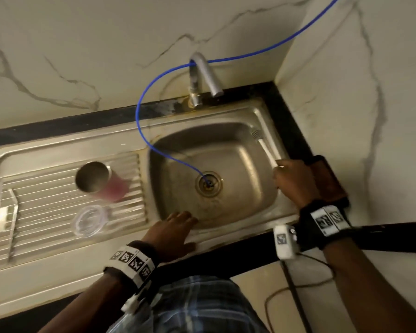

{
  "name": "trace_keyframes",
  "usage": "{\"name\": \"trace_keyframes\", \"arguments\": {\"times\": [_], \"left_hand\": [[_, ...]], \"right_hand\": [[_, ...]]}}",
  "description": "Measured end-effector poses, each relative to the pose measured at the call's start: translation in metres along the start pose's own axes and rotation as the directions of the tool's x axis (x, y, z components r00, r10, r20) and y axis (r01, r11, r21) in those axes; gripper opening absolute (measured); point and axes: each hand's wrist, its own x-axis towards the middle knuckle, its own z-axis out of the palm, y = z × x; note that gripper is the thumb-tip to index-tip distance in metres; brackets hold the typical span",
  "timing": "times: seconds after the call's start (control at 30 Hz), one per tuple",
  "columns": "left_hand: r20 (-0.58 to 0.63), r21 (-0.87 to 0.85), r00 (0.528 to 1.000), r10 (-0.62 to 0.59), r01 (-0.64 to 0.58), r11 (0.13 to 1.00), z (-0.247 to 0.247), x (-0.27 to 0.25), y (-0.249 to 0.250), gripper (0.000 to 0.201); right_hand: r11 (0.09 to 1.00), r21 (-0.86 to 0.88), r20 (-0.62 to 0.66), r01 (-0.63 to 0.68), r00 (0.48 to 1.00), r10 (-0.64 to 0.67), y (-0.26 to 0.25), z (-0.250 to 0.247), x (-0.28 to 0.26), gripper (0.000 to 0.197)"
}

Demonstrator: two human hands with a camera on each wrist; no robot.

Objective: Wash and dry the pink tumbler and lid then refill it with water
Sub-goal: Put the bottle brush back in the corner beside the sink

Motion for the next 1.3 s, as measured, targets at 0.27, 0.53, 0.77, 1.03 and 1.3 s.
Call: {"name": "trace_keyframes", "arguments": {"times": [0.27, 0.53, 0.77, 1.03, 1.3], "left_hand": [[0.233, 0.17, 0.96, 0.156, -0.198, 0.965, -0.02, 0.037, 0.079, 0.061], [0.254, 0.264, 0.959, 0.129, -0.197, 0.944, -0.017, 0.039, 0.086, 0.057], [0.293, 0.18, 0.951, 0.101, -0.159, 0.971, -0.021, 0.043, 0.087, 0.054], [0.313, 0.127, 0.942, 0.124, -0.171, 0.977, -0.019, 0.046, 0.08, 0.054], [0.329, 0.107, 0.931, 0.156, -0.201, 0.974, -0.018, 0.048, 0.072, 0.055]], "right_hand": [[0.984, -0.118, -0.12, -0.131, 0.986, 0.116, -0.015, -0.014, 0.128, 0.04], [0.941, -0.339, -0.089, -0.025, 0.996, -0.006, -0.007, -0.007, 0.204, 0.031], [0.869, -0.494, -0.092, 0.019, 0.993, -0.074, 0.006, -0.012, 0.224, 0.027], [0.904, -0.423, -0.093, 0.065, 0.989, -0.115, -0.011, -0.025, 0.244, 0.029], [0.836, -0.543, -0.087, 0.076, 0.985, -0.146, -0.005, -0.008, 0.242, 0.023]]}}
